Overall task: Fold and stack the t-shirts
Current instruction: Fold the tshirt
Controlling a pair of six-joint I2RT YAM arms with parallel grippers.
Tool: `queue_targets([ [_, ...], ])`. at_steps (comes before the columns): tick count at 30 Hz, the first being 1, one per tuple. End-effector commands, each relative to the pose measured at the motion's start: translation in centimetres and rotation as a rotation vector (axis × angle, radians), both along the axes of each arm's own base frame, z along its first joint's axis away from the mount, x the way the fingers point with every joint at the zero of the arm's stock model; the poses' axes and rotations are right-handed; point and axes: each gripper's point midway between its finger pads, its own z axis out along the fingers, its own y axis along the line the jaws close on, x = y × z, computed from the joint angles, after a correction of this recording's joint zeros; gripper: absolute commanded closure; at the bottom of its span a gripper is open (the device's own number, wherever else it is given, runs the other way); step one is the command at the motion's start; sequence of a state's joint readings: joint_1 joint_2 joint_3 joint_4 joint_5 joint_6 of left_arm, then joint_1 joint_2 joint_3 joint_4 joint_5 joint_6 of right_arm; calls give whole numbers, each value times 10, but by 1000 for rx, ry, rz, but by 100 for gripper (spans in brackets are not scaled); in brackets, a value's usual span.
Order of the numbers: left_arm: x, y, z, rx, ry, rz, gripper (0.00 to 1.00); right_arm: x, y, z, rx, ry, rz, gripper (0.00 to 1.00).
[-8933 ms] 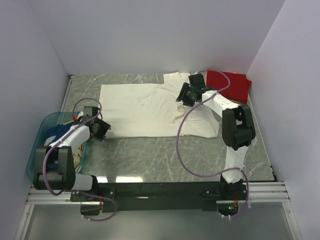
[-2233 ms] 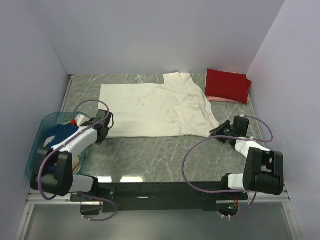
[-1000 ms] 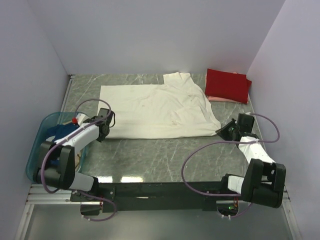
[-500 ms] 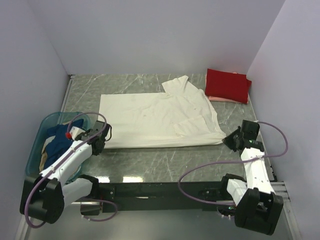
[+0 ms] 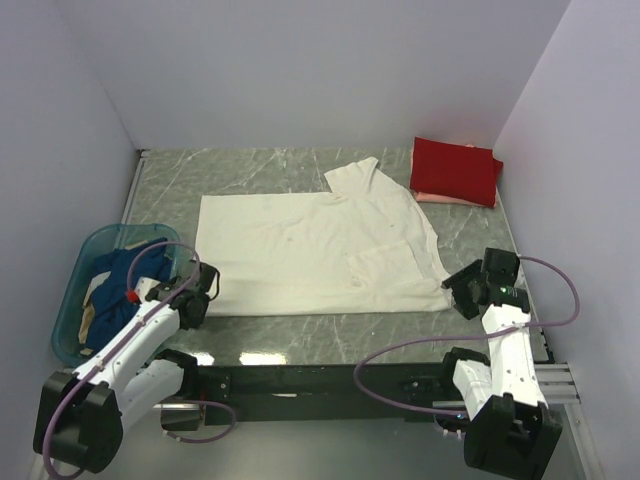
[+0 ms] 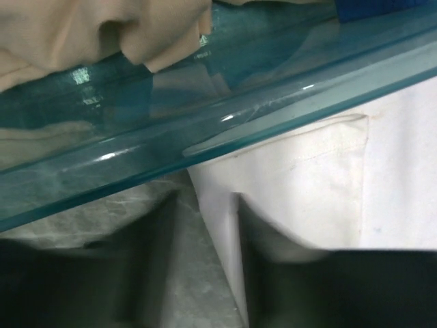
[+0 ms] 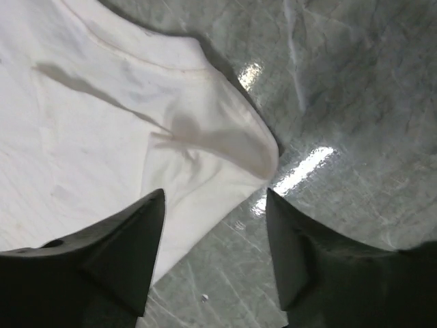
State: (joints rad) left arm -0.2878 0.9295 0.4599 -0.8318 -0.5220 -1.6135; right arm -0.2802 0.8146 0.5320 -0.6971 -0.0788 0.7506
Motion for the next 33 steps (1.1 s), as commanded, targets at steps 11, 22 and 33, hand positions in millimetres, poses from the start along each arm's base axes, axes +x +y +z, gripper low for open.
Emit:
queue_targets([
  [11, 51, -13, 78, 25, -200, -159, 27, 52, 22, 35, 56, -190, 249, 25],
  [22, 196, -9, 143, 138, -227, -235, 26, 215, 69, 158, -174, -386, 488, 21],
  [33, 320, 16, 96, 154, -78, -368, 34, 369, 96, 123, -234, -380, 617, 34],
])
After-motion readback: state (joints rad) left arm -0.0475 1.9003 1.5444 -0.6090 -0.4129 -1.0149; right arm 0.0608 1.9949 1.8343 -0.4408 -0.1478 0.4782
